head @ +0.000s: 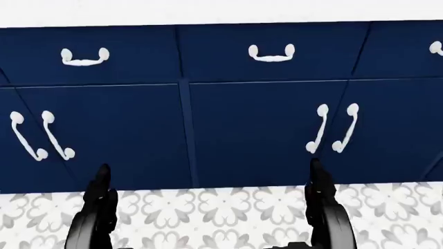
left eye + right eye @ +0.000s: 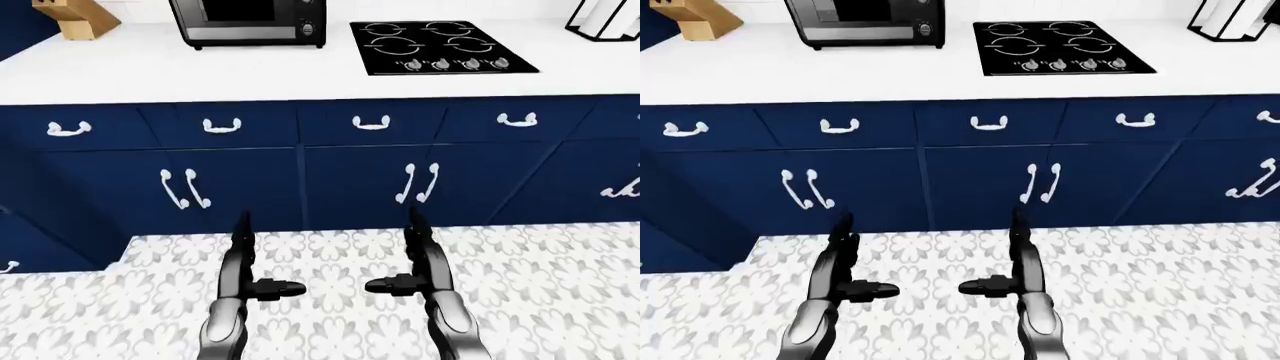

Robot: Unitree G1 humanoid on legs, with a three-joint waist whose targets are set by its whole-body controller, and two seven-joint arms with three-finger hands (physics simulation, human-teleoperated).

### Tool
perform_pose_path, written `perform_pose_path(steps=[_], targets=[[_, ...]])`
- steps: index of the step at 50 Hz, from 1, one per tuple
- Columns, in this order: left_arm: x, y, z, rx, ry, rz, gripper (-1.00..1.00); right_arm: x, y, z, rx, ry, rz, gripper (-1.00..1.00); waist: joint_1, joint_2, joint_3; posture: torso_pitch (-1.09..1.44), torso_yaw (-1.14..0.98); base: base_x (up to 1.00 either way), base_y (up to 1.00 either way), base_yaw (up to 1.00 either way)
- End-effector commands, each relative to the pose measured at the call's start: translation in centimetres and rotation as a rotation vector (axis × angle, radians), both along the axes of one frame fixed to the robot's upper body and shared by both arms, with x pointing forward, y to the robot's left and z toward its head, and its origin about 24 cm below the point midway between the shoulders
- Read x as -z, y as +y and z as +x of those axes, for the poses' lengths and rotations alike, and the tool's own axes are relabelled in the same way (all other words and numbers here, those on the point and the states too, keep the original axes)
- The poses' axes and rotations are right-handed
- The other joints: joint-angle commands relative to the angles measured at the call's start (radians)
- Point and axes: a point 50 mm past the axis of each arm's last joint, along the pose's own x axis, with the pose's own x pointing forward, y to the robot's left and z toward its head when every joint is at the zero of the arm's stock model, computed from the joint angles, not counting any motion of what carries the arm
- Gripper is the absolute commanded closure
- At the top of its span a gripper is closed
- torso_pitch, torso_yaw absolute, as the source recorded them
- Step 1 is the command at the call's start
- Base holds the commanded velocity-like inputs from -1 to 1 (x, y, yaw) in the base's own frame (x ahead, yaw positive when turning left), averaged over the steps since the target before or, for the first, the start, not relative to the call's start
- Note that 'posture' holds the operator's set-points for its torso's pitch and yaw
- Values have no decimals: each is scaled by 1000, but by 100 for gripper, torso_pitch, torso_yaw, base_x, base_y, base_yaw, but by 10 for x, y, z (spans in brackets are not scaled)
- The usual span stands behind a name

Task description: Open the toaster oven door.

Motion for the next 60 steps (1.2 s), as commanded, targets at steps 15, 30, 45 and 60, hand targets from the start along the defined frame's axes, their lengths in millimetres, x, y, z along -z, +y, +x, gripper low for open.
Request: perform_pose_path(steps=[15, 30, 45, 60], targets=[[-66, -5, 8, 23, -223, 50, -100, -77, -4, 8, -4, -248, -1, -100, 9, -7, -82, 0, 0, 0, 0, 0], [-170, 1, 18, 21, -334, 94, -100, -163, -5, 25, -16, -360, -33, -100, 8, -5, -91, 0, 0, 0, 0, 0], [-224, 8, 29, 37, -353, 118, -100, -222, 0, 51, -45, -401, -15, -100, 10, -2, -69, 0, 0, 0, 0, 0], [-224, 13, 28, 28, -370, 115, -100, -229, 7, 48, -59, -419, -2, -100, 4, -15, -42, 0, 0, 25, 0, 0]])
